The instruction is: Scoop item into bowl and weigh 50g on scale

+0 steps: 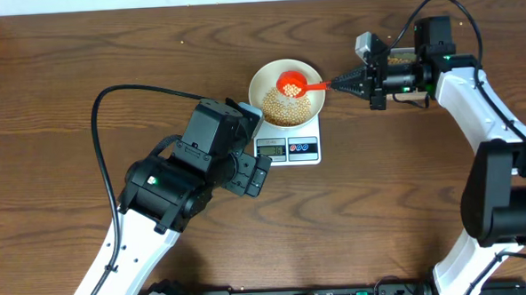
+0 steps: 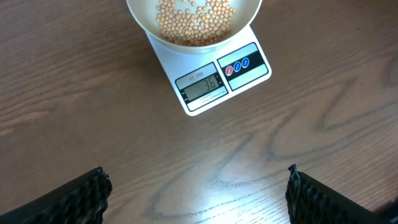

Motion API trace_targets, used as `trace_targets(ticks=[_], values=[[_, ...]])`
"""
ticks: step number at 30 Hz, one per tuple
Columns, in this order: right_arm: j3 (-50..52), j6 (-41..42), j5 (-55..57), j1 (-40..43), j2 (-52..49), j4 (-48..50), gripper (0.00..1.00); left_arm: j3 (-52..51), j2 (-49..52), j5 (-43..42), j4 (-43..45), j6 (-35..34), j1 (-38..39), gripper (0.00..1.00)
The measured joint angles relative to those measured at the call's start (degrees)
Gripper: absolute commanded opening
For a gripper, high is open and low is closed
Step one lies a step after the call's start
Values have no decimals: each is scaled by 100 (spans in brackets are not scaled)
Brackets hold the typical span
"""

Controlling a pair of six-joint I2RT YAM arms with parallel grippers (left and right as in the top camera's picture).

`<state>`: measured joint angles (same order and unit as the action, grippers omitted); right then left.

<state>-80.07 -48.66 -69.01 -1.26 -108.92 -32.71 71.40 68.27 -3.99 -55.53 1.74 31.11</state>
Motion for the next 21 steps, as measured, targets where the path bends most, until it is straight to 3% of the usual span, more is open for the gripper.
trace_targets(ticks=[21], values=[[0,-81,586,-282,229,-175,1,0,0,0,0,0,0,92]])
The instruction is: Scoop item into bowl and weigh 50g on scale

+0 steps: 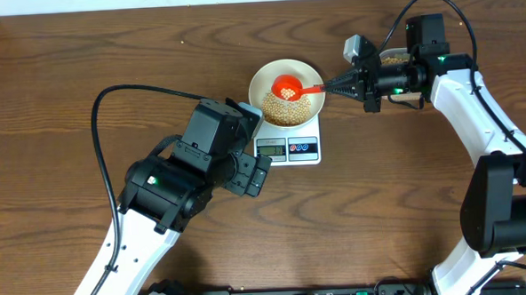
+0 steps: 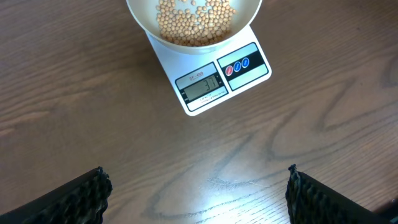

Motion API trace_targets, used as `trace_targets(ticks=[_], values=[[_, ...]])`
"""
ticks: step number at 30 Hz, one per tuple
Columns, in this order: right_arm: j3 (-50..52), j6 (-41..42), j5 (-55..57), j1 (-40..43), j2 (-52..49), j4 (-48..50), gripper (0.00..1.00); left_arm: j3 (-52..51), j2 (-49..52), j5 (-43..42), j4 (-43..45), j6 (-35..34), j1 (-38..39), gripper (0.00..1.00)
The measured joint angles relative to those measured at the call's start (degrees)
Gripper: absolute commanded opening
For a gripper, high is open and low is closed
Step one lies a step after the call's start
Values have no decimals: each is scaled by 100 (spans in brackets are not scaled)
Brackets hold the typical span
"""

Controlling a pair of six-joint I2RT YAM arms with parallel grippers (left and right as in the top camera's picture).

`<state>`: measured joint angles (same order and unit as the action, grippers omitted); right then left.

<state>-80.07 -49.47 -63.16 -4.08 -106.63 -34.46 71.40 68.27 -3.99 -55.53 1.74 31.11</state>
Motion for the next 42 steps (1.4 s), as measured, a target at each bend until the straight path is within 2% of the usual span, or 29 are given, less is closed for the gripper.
trace_targets(ticks=[19,31,42], values=[[0,234,76,-2,114,26,1,0,0,0,0,0,0,92],[0,404,986,-354,448,0,1,0,0,0,0,0,0,92],[0,422,1051,-356,448,-4,1,0,0,0,0,0,0,92]])
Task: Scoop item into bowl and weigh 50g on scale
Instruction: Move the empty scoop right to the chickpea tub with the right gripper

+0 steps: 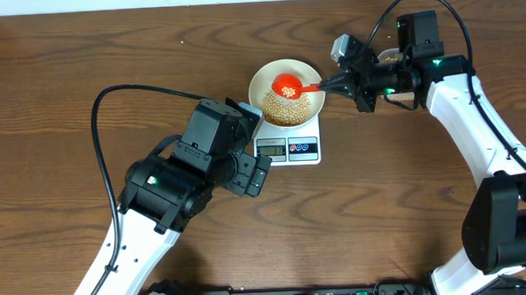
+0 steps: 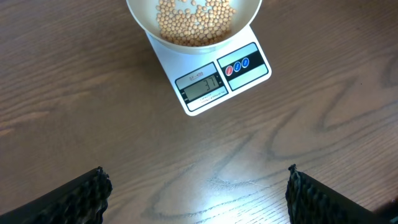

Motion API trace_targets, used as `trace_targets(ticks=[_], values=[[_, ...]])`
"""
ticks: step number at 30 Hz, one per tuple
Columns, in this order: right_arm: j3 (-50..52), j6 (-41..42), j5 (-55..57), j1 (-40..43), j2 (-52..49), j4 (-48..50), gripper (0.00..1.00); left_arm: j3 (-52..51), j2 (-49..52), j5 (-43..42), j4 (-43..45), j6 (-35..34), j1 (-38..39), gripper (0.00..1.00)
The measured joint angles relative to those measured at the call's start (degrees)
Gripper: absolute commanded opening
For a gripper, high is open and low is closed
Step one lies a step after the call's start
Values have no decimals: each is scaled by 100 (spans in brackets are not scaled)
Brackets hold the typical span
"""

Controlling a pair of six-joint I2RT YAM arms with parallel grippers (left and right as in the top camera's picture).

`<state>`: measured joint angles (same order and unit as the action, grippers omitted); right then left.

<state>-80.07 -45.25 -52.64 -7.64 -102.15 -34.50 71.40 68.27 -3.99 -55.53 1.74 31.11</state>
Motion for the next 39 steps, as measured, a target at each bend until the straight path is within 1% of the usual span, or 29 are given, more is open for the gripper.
trace_targets(ticks=[8,13,24,28,33,39], values=[[0,-7,-42,0,26,-111,1,0,0,0,0,0,0,92],[0,-24,212,0,216,-138,1,0,0,0,0,0,0,92],[0,24,254,-2,306,-155,1,0,0,0,0,0,0,92],[0,131,662,-114,332,-179,1,0,0,0,0,0,0,92],[0,157,1331,-455,472,-188,1,0,0,0,0,0,0,92],[0,173,1635,-577,516,-188,1,0,0,0,0,0,0,92]])
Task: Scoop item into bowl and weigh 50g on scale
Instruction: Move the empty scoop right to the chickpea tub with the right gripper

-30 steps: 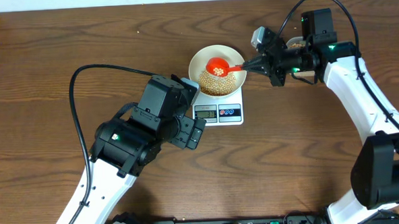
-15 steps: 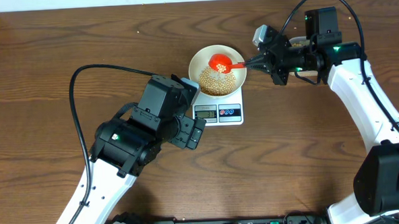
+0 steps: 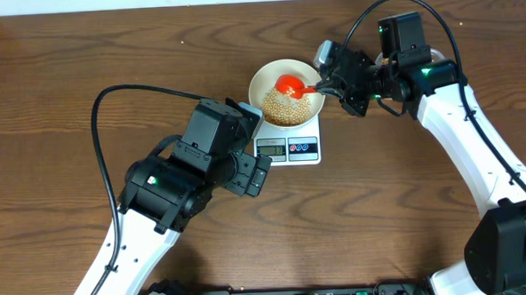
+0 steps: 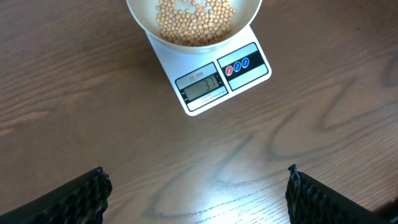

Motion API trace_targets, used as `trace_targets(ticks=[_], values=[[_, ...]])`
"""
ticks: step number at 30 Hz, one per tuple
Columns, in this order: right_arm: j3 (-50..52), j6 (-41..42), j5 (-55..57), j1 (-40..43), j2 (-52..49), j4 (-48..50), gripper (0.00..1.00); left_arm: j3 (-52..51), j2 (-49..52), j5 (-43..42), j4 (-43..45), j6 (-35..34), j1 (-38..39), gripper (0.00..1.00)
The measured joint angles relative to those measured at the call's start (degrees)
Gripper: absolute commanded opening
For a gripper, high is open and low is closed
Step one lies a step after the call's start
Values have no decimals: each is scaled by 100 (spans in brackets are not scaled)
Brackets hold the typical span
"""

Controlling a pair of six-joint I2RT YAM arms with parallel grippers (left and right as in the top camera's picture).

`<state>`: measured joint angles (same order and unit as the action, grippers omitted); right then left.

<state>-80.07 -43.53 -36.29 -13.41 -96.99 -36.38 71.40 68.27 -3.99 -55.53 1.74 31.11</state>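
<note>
A cream bowl of tan beans stands on the white scale; the scale's display is lit. A red scoop hangs over the bowl's right half, and its cup shows mostly red. My right gripper is shut on the scoop's handle at the bowl's right rim. In the left wrist view, my left gripper is open above bare wood in front of the scale, with nothing between its fingertips.
The brown wooden table spreads all around the scale. My left arm's black body sits close to the scale's front-left corner. My right arm reaches in from the right. A black rail runs along the front edge.
My right arm has shifted left, bringing the gripper against the bowl's right rim. The scoop stays over the bowl, with fewer beans showing in its cup. The left arm has not moved.
The right gripper first held the bean-filled scoop over the bowl from well to the right, and the display showed a different reading than later. At each later moment the gripper stood nearer the bowl with the scoop still above it. The left gripper stayed open throughout.
</note>
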Motion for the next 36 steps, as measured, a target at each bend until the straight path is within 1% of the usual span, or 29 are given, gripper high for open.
trace_targets(ticks=[11,18,22,25,28,32,36], values=[[0,2,90,4,199,26,1,0,0,0,0,0,0,92],[0,111,-581,208,219,37,1,0,0,0,0,0,0,92],[0,516,-1200,511,219,229,1,0,0,0,0,0,0,92],[-17,994,-1641,811,223,278,1,0,0,-2,-2,0,0,92],[-199,1530,-1856,1084,223,256,1,0,0,0,0,0,0,92],[-820,2116,-1867,1290,256,83,1,0,0,-2,0,0,0,92],[-1622,2459,-1294,1311,385,-138,1,0,0,0,0,0,0,92]])
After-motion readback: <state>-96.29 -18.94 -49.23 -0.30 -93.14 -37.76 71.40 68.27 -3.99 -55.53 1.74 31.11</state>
